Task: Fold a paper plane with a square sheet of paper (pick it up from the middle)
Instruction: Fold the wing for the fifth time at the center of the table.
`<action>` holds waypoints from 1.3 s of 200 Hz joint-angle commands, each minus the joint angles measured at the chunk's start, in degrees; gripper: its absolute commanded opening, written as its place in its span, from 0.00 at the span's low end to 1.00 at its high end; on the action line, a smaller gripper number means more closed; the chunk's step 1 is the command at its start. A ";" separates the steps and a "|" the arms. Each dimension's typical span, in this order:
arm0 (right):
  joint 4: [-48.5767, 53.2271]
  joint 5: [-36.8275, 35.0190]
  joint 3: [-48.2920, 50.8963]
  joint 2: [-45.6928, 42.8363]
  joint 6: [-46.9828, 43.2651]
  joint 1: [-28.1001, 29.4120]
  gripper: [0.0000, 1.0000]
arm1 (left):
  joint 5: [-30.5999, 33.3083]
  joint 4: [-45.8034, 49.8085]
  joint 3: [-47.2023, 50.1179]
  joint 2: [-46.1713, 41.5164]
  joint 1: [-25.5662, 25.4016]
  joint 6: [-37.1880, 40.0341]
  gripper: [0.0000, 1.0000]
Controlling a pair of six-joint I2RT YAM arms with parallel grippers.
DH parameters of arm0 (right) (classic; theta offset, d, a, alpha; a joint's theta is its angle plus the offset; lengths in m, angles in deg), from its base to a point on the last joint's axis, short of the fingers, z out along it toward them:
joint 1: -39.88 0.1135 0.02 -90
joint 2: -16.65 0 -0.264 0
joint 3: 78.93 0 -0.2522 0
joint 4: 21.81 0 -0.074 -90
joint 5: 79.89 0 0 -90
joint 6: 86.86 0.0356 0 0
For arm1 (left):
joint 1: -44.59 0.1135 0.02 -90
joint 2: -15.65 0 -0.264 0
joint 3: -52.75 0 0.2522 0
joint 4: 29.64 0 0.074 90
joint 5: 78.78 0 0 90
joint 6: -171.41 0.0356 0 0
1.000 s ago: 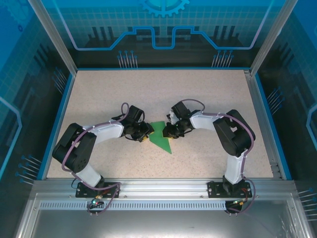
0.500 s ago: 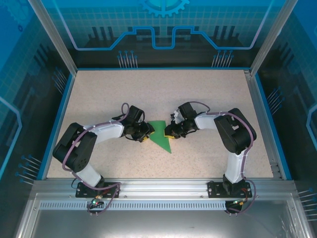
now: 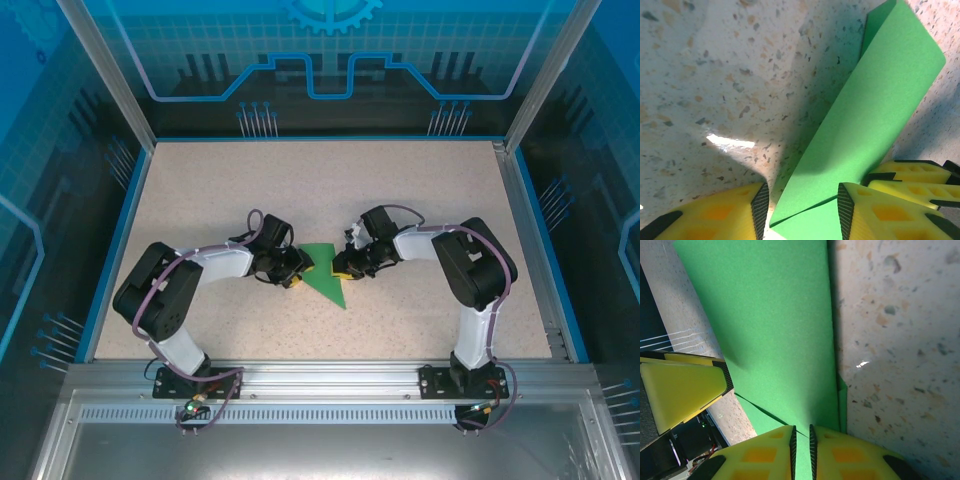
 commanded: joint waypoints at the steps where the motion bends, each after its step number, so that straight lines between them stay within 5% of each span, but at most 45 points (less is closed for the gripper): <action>1: 3.04 -6.05 1.39 4.97 0.34 -0.28 0.18 | -2.14 -4.07 1.19 1.28 0.25 -1.37 0.44; 116: 3.05 -6.63 1.73 5.94 0.03 -0.44 0.18 | -4.72 -9.98 2.83 -0.15 1.81 -2.05 0.42; 158: 2.94 -6.35 1.52 6.30 0.08 -0.52 0.18 | -10.14 -15.73 2.53 1.83 3.29 1.21 0.45; 260: 2.48 -6.09 1.69 6.40 0.21 -0.52 0.18 | -15.55 -12.74 -0.88 4.43 5.30 7.13 0.46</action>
